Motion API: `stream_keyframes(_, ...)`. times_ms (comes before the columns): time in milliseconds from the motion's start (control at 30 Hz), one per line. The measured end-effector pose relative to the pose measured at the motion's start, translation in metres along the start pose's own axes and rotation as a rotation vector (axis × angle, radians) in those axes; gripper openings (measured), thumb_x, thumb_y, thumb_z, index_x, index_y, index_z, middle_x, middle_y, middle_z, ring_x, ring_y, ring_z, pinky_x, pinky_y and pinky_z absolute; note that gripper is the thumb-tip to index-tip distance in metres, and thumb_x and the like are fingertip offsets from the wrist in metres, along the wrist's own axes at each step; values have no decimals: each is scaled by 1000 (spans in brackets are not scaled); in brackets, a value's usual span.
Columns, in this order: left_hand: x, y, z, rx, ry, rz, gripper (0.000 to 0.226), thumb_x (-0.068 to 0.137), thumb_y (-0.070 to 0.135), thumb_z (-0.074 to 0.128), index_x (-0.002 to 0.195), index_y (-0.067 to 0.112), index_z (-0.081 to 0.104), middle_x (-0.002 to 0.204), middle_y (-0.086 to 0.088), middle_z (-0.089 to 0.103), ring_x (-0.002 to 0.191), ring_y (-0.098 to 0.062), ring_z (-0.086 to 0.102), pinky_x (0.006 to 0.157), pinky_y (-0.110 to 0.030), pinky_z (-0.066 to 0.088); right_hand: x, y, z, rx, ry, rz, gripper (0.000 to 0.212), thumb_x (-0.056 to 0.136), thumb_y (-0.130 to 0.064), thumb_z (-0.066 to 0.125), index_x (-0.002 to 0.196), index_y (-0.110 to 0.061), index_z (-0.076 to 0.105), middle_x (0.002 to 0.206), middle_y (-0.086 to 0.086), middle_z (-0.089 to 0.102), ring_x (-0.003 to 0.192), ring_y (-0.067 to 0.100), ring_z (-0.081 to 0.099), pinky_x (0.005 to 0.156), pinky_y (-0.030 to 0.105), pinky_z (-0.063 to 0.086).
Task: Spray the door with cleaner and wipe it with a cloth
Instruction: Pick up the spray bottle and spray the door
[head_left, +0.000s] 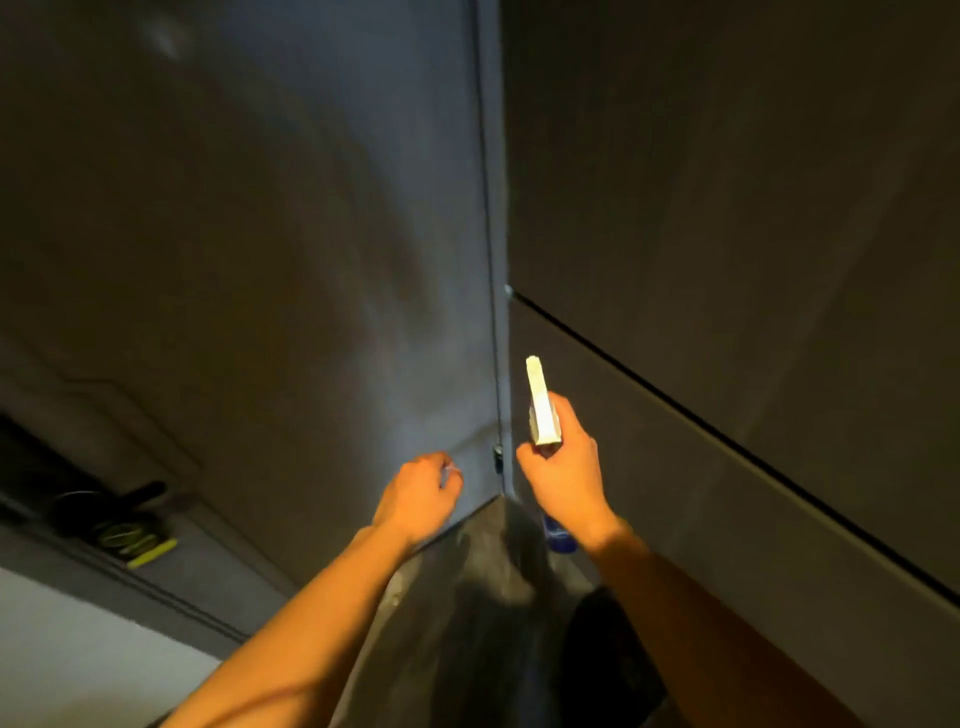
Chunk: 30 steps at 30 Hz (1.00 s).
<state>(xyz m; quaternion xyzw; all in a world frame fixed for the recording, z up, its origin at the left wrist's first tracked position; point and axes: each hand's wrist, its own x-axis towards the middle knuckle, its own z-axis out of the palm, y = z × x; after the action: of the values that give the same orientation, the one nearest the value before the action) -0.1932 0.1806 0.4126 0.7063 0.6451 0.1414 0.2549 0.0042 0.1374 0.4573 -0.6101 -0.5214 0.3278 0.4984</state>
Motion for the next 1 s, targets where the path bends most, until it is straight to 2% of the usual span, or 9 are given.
stream_keyframes(100,22,-26,-89,17,227,18,24,94,35,53,92,15,65,97,-16,71,94,-39,65,76,-41,51,35,-63,55,50,-82,-95,58,76,-2,62,116,-44,58,69,-7,61,58,16,53,58,38,50)
stream_keyframes(233,42,-70,-212,68,466,48,23,96,35,55,98,15,67,100,-14,69,97,-37,65,81,-41,53,77,-146,132,119,-193,-233,57,79,5,60,120,-35,61,63,-15,53,52,5,43,49,18,38)
stream_keyframes(367,61,-116,-325,135,741,95,25,95,32,56,103,10,67,103,-16,67,99,-38,64,85,-42,53,108,-230,207,160,-272,-367,51,81,3,63,114,-36,62,80,-1,66,66,5,56,60,28,50)
stream_keyframes(533,87,-149,-432,361,996,180,38,93,36,50,113,7,66,114,-16,64,107,-36,60,93,-46,52,138,-312,285,258,-323,-469,48,80,5,64,111,-32,63,86,-8,69,79,9,67,75,36,59)
stream_keyframes(667,109,-151,-480,443,1112,236,45,90,29,66,132,14,60,146,-13,50,137,-32,45,113,-50,39,158,-359,320,300,-328,-519,49,83,5,65,117,-31,62,96,-4,71,86,11,69,74,26,59)
stream_keyframes(733,119,-151,-490,479,1125,259,53,89,31,67,138,16,55,154,-12,43,146,-30,34,116,-50,29,167,-377,327,292,-319,-529,47,84,3,65,120,-27,60,97,-2,70,88,13,68,76,28,58)
stream_keyframes(800,128,-154,-492,508,1120,254,60,89,36,65,144,17,48,160,-10,37,151,-26,25,118,-48,23,172,-389,331,265,-327,-546,47,86,1,66,122,-26,58,98,1,68,91,19,67,78,32,58)
stream_keyframes(900,138,-158,-490,589,1131,213,66,91,43,57,150,17,40,162,-8,34,153,-23,17,122,-44,13,179,-395,333,236,-333,-552,44,87,-1,67,123,-24,58,98,0,67,90,16,66,74,26,54)
stream_keyframes(1000,141,-158,-489,646,1161,210,69,89,45,54,150,15,39,161,-10,35,153,-24,17,121,-43,11,186,-391,328,214,-304,-554,37,86,0,67,110,-27,60,95,2,68,87,17,67,70,23,54)
